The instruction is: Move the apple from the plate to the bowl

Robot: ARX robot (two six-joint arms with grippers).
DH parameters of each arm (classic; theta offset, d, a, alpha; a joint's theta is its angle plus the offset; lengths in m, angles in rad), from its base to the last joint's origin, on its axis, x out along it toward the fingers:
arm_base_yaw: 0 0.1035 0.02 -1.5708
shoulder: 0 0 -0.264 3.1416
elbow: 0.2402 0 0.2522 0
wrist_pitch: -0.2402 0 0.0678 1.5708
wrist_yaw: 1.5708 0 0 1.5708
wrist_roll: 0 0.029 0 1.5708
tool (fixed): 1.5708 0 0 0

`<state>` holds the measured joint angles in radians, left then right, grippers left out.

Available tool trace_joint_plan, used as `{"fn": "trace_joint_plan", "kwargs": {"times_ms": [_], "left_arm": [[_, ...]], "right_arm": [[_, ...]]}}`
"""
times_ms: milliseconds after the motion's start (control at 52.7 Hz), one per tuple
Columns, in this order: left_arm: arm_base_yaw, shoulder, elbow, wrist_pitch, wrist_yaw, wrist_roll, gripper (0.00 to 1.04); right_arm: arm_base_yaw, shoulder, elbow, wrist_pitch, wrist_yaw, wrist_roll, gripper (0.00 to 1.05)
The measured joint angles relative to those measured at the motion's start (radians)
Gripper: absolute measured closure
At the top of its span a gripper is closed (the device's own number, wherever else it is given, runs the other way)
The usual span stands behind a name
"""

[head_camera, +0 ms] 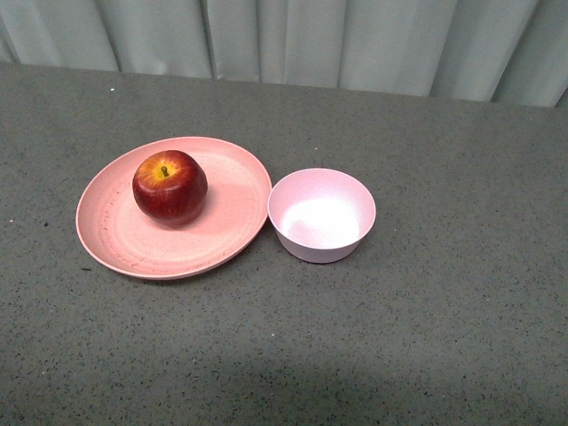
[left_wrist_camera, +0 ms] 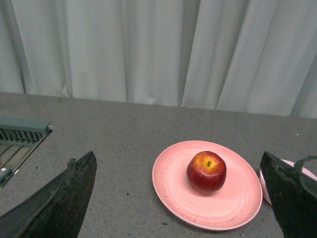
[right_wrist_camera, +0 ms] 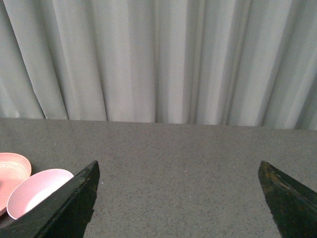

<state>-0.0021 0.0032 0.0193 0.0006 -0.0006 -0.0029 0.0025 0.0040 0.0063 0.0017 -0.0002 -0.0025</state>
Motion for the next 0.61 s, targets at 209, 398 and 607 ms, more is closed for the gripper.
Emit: {"fn": "trace_joint_plan", "kwargs": {"times_ms": [209, 398, 607], "left_arm": [[-0.04, 0.214, 0.041, -0.046, -0.183, -0.062, 0.07], [-0.017, 0.671, 0.074, 0.378, -0.124, -0.063, 0.07], [-0.029, 1.16, 0.248, 0.615, -0.076, -0.079, 0.07]], "right_arm": [[0.0, 0.0, 0.0, 0.0, 0.001, 0.0, 0.09], [0.0, 0.0, 0.0, 0.0, 0.0, 0.0, 0.09], [0.0, 0.0, 0.0, 0.0, 0.0, 0.0, 0.09]]}}
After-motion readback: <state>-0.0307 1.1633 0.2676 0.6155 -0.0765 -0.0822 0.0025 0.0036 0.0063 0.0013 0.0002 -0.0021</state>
